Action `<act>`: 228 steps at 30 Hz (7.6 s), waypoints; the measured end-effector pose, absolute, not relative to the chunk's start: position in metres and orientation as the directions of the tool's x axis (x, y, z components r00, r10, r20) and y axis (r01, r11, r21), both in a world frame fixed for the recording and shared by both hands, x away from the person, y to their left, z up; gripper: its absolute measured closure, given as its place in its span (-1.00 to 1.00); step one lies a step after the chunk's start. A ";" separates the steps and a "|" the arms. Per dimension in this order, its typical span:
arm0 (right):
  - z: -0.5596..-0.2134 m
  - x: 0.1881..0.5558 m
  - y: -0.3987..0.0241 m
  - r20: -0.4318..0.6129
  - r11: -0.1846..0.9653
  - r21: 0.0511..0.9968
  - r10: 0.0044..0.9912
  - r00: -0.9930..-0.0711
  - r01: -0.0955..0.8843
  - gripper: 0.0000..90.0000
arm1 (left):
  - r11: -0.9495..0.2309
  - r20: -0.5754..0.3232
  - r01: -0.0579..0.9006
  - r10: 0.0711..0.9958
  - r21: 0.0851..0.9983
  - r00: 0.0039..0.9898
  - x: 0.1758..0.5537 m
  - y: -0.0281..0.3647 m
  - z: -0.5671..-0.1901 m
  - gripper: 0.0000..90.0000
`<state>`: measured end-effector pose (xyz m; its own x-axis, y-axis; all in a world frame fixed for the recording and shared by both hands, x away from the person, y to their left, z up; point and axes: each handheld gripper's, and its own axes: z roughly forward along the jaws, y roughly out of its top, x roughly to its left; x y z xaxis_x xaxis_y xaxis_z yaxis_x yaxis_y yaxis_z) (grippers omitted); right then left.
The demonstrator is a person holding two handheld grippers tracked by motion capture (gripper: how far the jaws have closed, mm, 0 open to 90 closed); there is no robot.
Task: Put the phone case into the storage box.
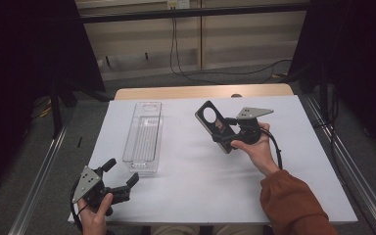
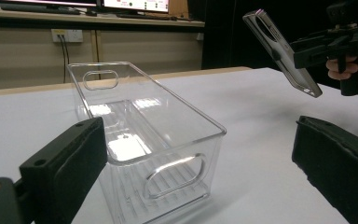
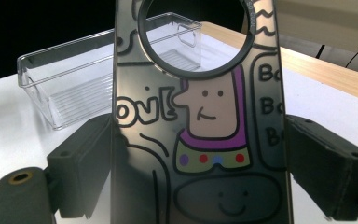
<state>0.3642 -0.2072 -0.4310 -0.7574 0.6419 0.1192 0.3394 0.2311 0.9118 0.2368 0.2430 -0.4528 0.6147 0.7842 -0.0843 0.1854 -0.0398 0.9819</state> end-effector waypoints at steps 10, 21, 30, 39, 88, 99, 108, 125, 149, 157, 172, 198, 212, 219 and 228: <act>-0.430 0.347 -0.218 0.113 0.225 0.917 0.647 -0.754 0.330 -0.73 | -0.045 -0.083 0.184 0.770 0.982 0.632 0.238 0.242 -0.452 -0.93; -0.432 0.325 -0.234 0.126 0.203 0.921 0.651 -0.749 0.332 -0.73 | -0.029 -0.087 0.158 0.734 0.987 0.673 0.231 0.234 -0.442 -0.93; -0.434 0.301 -0.245 0.132 0.187 0.927 0.649 -0.749 0.326 -0.73 | -0.047 -0.083 0.164 0.706 0.985 0.703 0.233 0.230 -0.438 -0.93; -0.435 0.282 -0.244 0.127 0.195 0.930 0.624 -0.771 0.310 -0.73 | -0.075 -0.084 0.178 0.666 0.981 0.742 0.237 0.220 -0.438 -0.93; -0.427 0.245 -0.230 0.148 0.188 0.945 0.486 -0.862 0.268 -0.73 | -0.143 -0.095 0.133 0.247 0.981 0.964 0.281 0.103 -0.411 -0.96; -0.426 0.245 -0.234 0.146 0.173 0.952 0.469 -0.871 0.253 -0.73 | -0.111 -0.105 0.117 0.106 0.987 0.989 0.296 0.072 -0.400 -0.97; -0.430 0.246 -0.231 0.166 0.177 0.947 0.444 -0.881 0.267 -0.73 | -0.118 -0.114 0.120 0.057 0.986 0.992 0.306 0.064 -0.409 -0.96; -0.428 0.246 -0.229 0.174 0.166 0.952 0.401 -0.899 0.258 -0.73 | -0.096 -0.107 0.104 -0.025 0.990 0.994 0.313 0.048 -0.415 -0.98; -0.432 0.245 -0.220 0.190 0.205 0.941 0.343 -0.920 0.271 -0.73 | -0.111 -0.108 0.097 -0.097 0.989 0.989 0.310 0.040 -0.416 -0.88; -0.433 0.246 -0.220 0.196 0.208 0.939 0.332 -0.923 0.274 -0.73 | -0.110 -0.111 0.101 -0.097 0.989 0.989 0.310 0.040 -0.417 -0.86; -0.433 0.247 -0.221 0.165 0.228 0.940 0.344 -0.924 0.252 -0.74 | -0.137 -0.101 0.088 -0.088 0.987 0.991 0.309 0.038 -0.413 -0.79; -0.431 0.247 -0.217 0.133 0.240 0.941 0.379 -0.916 0.237 -0.98 | -0.202 -0.081 0.062 -0.088 0.977 0.993 0.306 0.038 -0.404 -0.71; -0.434 0.249 -0.229 0.141 0.191 0.947 0.478 -0.867 0.259 -1.00 | -0.157 -0.115 0.114 -0.003 0.981 0.993 0.311 0.049 -0.400 -0.71; -0.435 0.249 -0.238 0.131 0.159 0.950 0.578 -0.806 0.268 -0.98 | -0.157 -0.117 0.122 0.037 0.980 0.992 0.314 0.056 -0.400 -0.71; -0.439 0.241 -0.244 0.086 0.113 0.966 0.706 -0.703 0.231 -0.98 | -0.144 -0.125 0.138 0.101 0.980 0.987 0.316 0.064 -0.400 -0.71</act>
<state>0.2412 -0.2435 -0.4393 -0.7029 0.7061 0.0856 0.2310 0.1128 0.9664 0.3159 0.0644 -0.4001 0.9871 0.1007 -0.1246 0.1384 -0.1440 0.9798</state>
